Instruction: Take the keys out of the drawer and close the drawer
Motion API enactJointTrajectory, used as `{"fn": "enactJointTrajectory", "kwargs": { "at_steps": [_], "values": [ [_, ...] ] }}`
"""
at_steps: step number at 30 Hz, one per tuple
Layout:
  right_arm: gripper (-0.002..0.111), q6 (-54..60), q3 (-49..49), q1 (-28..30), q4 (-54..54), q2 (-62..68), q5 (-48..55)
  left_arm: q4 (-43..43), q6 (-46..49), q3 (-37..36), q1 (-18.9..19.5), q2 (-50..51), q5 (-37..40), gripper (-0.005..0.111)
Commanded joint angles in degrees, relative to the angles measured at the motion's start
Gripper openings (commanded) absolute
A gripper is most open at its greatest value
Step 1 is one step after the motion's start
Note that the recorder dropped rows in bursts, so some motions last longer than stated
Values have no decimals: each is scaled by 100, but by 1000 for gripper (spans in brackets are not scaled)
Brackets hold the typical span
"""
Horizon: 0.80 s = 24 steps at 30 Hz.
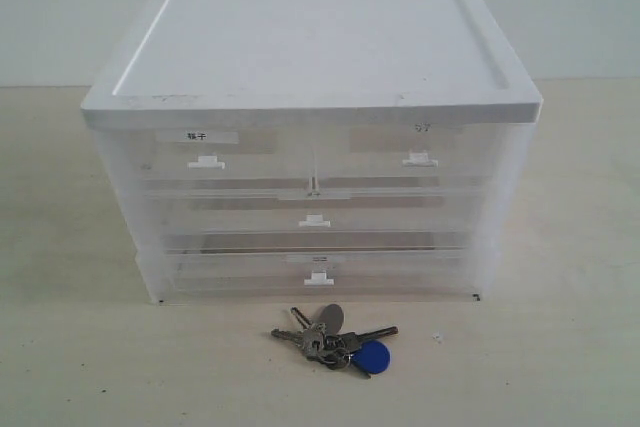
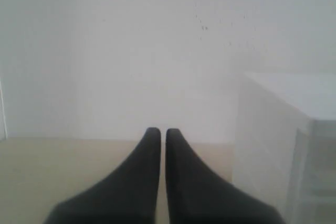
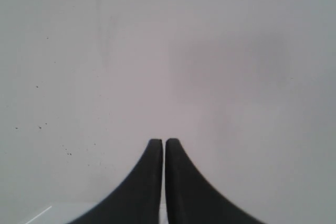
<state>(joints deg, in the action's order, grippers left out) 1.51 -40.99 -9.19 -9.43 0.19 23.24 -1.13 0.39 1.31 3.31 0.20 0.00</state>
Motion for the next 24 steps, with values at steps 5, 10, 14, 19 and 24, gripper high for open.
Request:
{"fn": "enactJointTrajectory", "kwargs": {
  "at_steps": [5,10,14,19,24],
  "values": [
    [0,6,31,46,-3,-19,-30,411,-39,-131,15,-20,442,5],
    [0,6,31,46,-3,-19,-30,411,72,-131,15,-20,1049,5],
    [0,6,31,46,-3,-19,-30,411,72,-131,15,-20,1395,5],
    [0,6,31,46,-3,-19,-30,320,72,-131,15,-20,1652,5],
    [0,6,31,46,-3,-19,-30,306,72,-131,15,-20,1652,5]
  ]
}}
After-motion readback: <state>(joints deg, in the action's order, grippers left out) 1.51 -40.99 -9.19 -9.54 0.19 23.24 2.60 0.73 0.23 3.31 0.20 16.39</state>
